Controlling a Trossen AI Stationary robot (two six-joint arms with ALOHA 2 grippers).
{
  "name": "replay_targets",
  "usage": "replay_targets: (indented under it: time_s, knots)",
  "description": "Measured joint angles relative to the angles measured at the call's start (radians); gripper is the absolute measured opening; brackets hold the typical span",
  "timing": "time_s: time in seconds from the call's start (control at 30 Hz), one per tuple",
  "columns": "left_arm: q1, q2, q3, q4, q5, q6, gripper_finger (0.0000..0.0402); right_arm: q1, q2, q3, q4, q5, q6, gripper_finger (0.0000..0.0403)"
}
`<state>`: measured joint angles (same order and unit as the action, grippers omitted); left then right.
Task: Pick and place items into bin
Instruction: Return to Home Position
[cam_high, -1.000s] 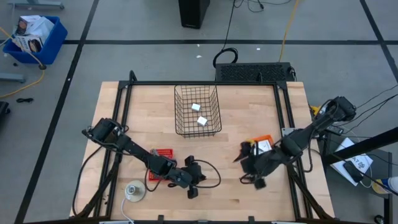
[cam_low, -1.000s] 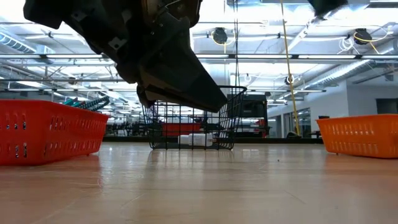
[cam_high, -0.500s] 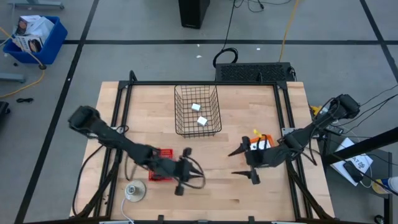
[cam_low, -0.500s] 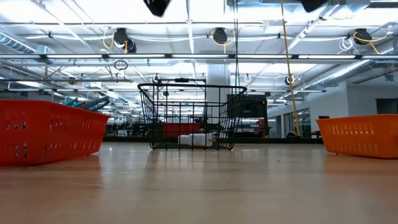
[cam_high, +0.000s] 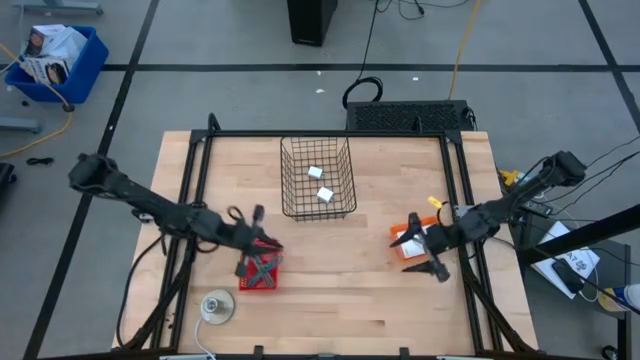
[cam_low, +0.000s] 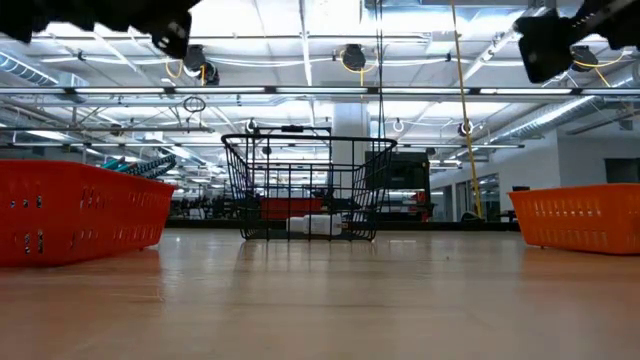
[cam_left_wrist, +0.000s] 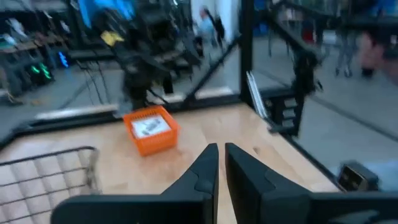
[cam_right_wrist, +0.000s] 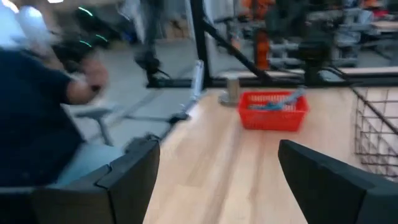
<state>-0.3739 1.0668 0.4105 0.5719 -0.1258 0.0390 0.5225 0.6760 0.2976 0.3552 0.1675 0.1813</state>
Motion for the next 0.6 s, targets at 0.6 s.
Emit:
replay_targets:
  time_s: [0.6]
  knots:
    - [0.241,-0.474,-0.294,-0.109,0.11,-0.083,0.0035,-0.174,-0.623,-0.095,-0.374,-0.155,-0.041,0.032]
